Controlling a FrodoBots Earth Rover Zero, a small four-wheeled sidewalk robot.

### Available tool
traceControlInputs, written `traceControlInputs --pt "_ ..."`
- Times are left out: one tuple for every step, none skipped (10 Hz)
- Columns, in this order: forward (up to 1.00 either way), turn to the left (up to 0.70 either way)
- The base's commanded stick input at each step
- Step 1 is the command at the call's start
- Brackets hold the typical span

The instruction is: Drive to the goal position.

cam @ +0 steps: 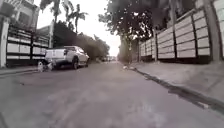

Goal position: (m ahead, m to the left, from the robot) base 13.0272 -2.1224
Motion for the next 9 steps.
traceControlInputs --pt "1.0 0.0" --pt "1.0 0.0" --pt "1.0 0.0" --pt "1.0 0.0" --pt "1.0 0.0" --pt "1.0 0.0" --pt "1.0 0.0" --pt "1.0 0.0" --pt "1.0 0.0"
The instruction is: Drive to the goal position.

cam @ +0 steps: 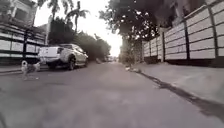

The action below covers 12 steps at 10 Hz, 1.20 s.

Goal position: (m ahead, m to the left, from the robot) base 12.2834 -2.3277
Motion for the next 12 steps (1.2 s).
traceControlInputs --pt "1.0 0.0" --pt "1.0 0.0" --pt "1.0 0.0" --pt "1.0 0.0" --pt "1.0 0.0" --pt "1.0 0.0" --pt "1.0 0.0" --pt "1.0 0.0" --pt "1.0 0.0" --pt "1.0 0.0" --pt "1.0 0.0" --pt "1.0 0.0"
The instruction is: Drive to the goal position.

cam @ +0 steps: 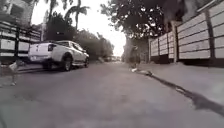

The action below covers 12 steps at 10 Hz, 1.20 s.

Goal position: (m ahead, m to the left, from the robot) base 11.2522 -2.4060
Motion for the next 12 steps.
traceControlInputs --pt "1.0 0.0" --pt "1.0 0.0" --pt "1.0 0.0" --pt "1.0 0.0" --pt "1.0 0.0" --pt "1.0 0.0" --pt "1.0 0.0" --pt "1.0 0.0" --pt "1.0 0.0" --pt "1.0 0.0" --pt "1.0 0.0" --pt "1.0 0.0"
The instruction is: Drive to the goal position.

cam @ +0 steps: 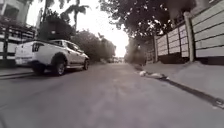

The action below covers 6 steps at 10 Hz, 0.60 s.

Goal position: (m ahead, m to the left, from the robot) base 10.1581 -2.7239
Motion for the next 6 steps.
traceControlInputs --pt "1.0 0.0" --pt "1.0 0.0" --pt "1.0 0.0" --pt "1.0 0.0" --pt "1.0 0.0" --pt "1.0 -0.03"
